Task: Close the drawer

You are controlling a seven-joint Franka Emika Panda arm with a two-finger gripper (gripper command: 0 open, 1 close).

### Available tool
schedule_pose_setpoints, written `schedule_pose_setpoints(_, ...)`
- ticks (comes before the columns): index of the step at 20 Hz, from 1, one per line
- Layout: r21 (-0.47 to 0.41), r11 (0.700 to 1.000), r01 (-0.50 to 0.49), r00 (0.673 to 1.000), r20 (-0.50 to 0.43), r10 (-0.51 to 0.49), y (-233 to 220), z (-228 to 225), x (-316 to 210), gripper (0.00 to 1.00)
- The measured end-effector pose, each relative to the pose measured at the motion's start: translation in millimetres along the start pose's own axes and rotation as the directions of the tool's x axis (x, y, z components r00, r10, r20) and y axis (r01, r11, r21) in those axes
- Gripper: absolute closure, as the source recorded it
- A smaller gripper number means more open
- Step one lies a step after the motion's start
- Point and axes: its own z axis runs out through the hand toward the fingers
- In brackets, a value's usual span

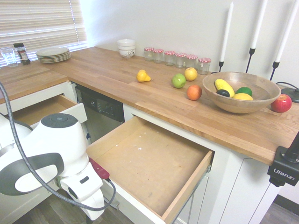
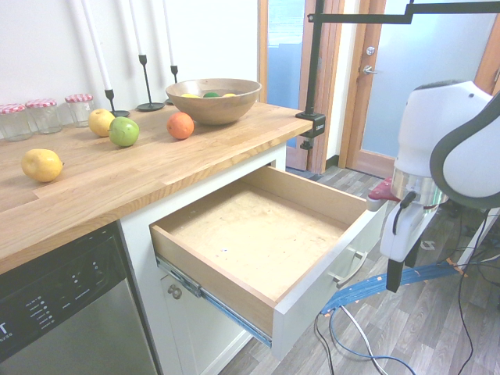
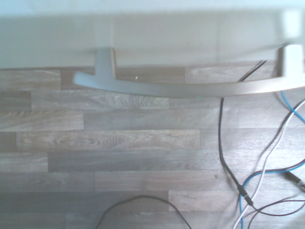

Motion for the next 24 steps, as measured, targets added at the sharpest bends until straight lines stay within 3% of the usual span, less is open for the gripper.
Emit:
schedule_pose_setpoints(6, 0.044, 0.996, 0.078, 0.996, -0.045, -0.076, -10.9, 38.9, 18.7, 0.00)
schedule_pose_setpoints(12, 0.070, 0.994, 0.087, 0.993, -0.083, -0.082, -25.3, 67.5, 20.6, 0.00)
schedule_pose_setpoints(13, 0.074, 0.994, 0.087, 0.993, -0.084, -0.080, -27.3, 67.5, 21.1, 1.00)
schedule_pose_setpoints(24, 0.087, 0.992, 0.091, 0.991, -0.102, -0.082, -31.7, 63.3, 23.3, 1.00)
